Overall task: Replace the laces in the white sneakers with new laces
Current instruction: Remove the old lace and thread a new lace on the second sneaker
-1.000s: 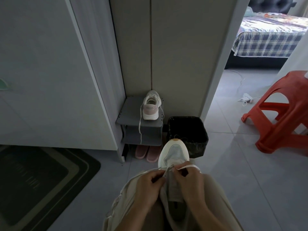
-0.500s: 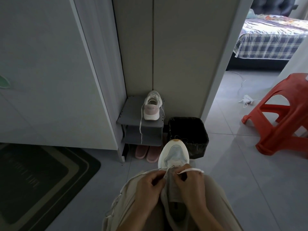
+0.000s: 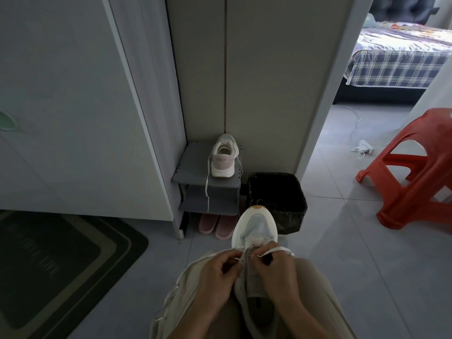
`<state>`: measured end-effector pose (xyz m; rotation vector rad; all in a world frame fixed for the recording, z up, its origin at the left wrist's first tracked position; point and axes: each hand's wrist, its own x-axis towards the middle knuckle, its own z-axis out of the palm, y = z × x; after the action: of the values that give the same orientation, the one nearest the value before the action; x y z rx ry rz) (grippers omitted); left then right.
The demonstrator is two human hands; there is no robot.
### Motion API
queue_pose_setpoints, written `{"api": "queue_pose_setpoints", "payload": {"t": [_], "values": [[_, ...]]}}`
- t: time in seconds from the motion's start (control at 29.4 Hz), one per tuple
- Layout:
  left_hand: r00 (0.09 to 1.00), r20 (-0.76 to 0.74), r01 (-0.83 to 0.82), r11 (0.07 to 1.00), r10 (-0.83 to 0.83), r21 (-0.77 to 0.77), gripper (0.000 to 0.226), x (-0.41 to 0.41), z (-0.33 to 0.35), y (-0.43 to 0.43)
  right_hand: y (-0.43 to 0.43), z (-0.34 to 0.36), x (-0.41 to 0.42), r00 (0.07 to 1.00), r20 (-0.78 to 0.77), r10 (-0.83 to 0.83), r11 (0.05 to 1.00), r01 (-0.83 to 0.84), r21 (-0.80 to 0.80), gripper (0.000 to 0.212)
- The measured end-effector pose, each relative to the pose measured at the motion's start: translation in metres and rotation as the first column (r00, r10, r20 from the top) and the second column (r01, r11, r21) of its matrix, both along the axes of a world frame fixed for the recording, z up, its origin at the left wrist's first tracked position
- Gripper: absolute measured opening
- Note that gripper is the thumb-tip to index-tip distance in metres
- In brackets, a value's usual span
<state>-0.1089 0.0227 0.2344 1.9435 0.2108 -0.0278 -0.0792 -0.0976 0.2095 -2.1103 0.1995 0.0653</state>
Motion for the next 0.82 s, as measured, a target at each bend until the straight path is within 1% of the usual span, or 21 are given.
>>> {"api": "queue_pose_setpoints", "payload": {"t": [0.03,0.07,0.1,0.17,0.2,0.27,0.34,0.41,0.51,0.54,0.61,0.68,0.75,0.82], "values": [[1.0,-0.006,-0.002,1.0,0.002,0.0,0.021,0.0,0.0,0.0,-0.001,0.001,-0.001,0.999,0.045,0.011,1.0,-0.011,0.001,0.006],[1.0,-0.007,-0.003,1.0,0.003,0.008,0.021,-0.001,0.0,-0.001,-0.002,0.0,-0.001,0.997,0.068,0.022,1.0,-0.022,-0.006,0.005],[1.0,-0.012,-0.007,1.0,0.007,0.009,0.02,-0.001,0.0,-0.001,-0.003,-0.001,0.0,0.997,0.061,0.05,0.999,-0.049,-0.015,0.002],[0.998,-0.048,-0.036,0.999,0.034,-0.031,0.015,0.0,0.001,-0.001,-0.003,-0.004,0.002,0.996,-0.06,0.062,0.997,-0.065,-0.033,0.027],[0.994,-0.092,-0.058,0.994,0.05,-0.089,0.012,0.003,0.002,-0.001,-0.002,-0.006,0.003,0.995,-0.087,0.044,0.999,-0.045,-0.002,0.032],[0.984,-0.172,-0.072,0.978,0.039,-0.195,0.009,0.013,0.0,0.0,-0.003,-0.005,0.003,0.997,-0.071,0.014,0.998,-0.009,0.067,0.03],[0.973,-0.229,-0.042,0.977,-0.007,-0.209,0.007,0.022,-0.001,0.002,-0.004,-0.003,0.004,0.999,-0.044,0.021,0.996,-0.017,0.083,0.023],[0.96,-0.275,-0.022,0.966,-0.051,-0.257,0.009,0.029,-0.001,0.003,-0.007,0.001,0.004,1.0,0.001,0.027,0.995,-0.027,0.094,0.014],[0.958,-0.278,-0.021,0.951,-0.068,-0.307,0.01,0.027,-0.001,0.003,-0.011,0.008,0.003,0.996,0.052,0.072,0.993,-0.076,0.095,0.003],[0.962,-0.267,-0.03,0.95,-0.057,-0.311,0.01,0.025,-0.001,0.002,-0.011,0.01,0.001,0.993,0.068,0.092,0.991,-0.098,0.09,0.01],[0.973,-0.233,-0.081,0.945,0.005,-0.318,0.008,0.021,-0.004,0.005,-0.013,0.016,-0.002,0.985,0.136,0.109,0.991,-0.118,0.067,0.024],[0.973,-0.198,-0.17,0.943,0.116,-0.286,0.01,0.016,-0.006,0.017,-0.019,0.019,-0.004,0.984,0.17,0.057,0.992,-0.074,0.098,0.031],[0.955,-0.191,-0.282,0.901,0.228,-0.33,0.01,0.009,-0.007,0.037,-0.024,0.023,-0.006,0.993,0.117,0.001,0.979,-0.025,0.204,0.026],[0.916,-0.224,-0.397,0.82,0.332,-0.411,0.01,0.0,-0.006,0.065,-0.028,0.025,-0.006,0.998,0.062,-0.029,0.952,0.009,0.306,0.016]]}}
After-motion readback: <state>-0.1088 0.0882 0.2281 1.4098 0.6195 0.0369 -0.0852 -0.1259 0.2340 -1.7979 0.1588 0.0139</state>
